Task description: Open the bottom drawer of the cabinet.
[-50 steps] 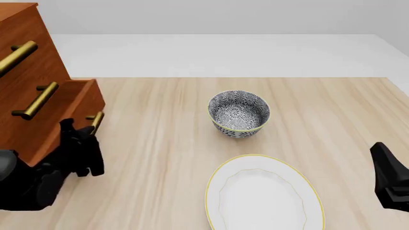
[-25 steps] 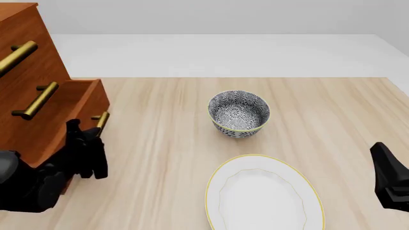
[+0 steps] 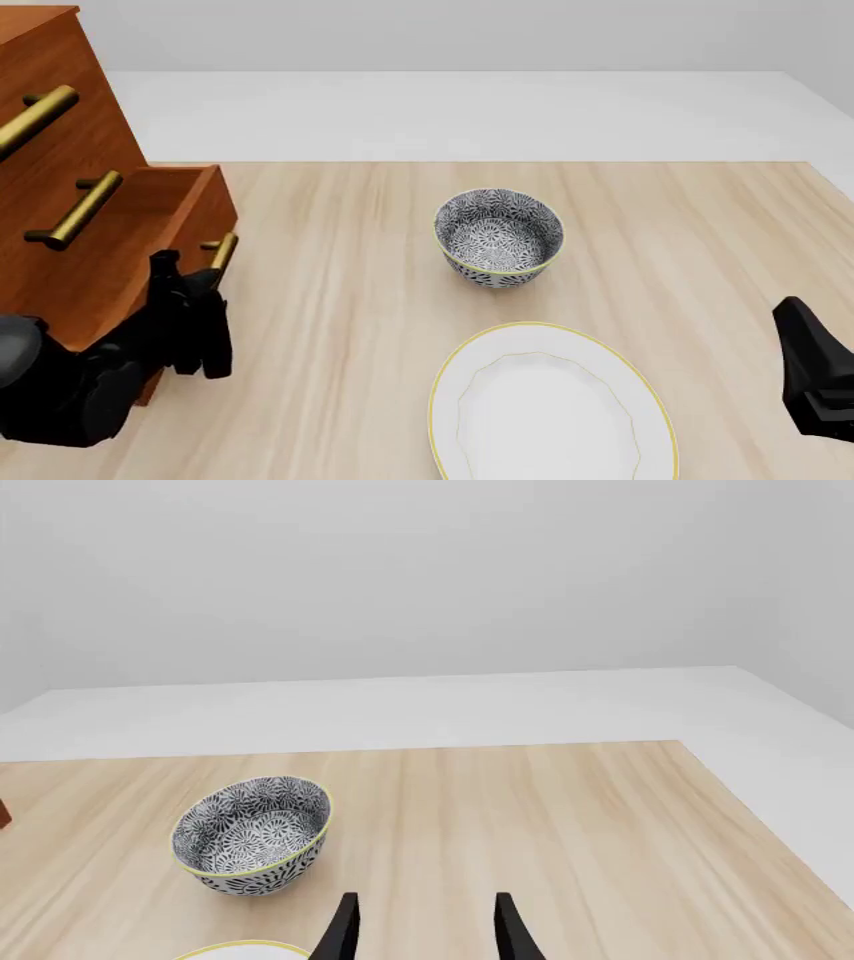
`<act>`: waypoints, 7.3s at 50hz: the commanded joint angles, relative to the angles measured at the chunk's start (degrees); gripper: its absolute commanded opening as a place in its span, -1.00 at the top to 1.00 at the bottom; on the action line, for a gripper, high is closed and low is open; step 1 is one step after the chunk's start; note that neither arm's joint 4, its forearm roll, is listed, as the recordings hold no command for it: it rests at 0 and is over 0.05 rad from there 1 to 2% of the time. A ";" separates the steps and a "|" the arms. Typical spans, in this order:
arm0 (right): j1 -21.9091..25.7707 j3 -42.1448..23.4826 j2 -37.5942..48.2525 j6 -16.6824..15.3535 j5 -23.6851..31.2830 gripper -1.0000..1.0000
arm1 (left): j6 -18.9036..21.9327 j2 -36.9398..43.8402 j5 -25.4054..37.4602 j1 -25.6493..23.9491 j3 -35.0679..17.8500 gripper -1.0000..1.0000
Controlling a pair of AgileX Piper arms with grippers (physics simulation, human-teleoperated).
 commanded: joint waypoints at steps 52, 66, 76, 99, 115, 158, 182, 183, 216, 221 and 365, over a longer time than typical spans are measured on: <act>0.01 0.00 0.01 -0.01 -0.01 -1.00 | 1.31 -4.84 -6.85 -1.76 3.33 -1.00; 0.00 0.00 -0.02 0.00 0.01 -1.00 | 0.45 -9.47 -6.21 -2.94 6.59 -1.00; 0.01 0.00 -0.01 -0.01 0.00 -1.00 | -1.40 -14.90 -5.98 -4.52 11.03 -1.00; 0.00 0.00 0.02 -0.01 -0.01 -1.00 | -6.06 -34.48 6.08 -9.40 17.22 -1.00; 0.01 0.00 0.00 -0.02 0.00 -1.00 | -10.65 -74.01 43.18 -15.00 15.57 -1.00; -0.01 0.00 -0.03 0.01 0.02 -1.00 | -57.46 -81.98 76.56 -22.28 -22.39 -1.00; 0.00 0.00 0.02 0.00 -0.01 -1.00 | -72.07 -69.82 88.40 -15.61 -34.42 -1.00; 0.00 0.00 0.01 0.00 0.00 -1.00 | -72.25 -69.43 88.51 -15.76 -34.72 -1.00; 0.00 0.00 0.00 -0.01 0.00 -1.00 | -86.27 -57.95 97.90 -12.08 -39.54 -1.00; 0.00 0.00 0.02 -0.01 -0.01 -1.00 | -87.18 -58.01 98.44 -11.00 -39.53 -1.00; -0.01 0.00 -0.01 -0.01 0.00 -1.00 | -92.23 -46.67 88.31 4.10 -28.32 -1.00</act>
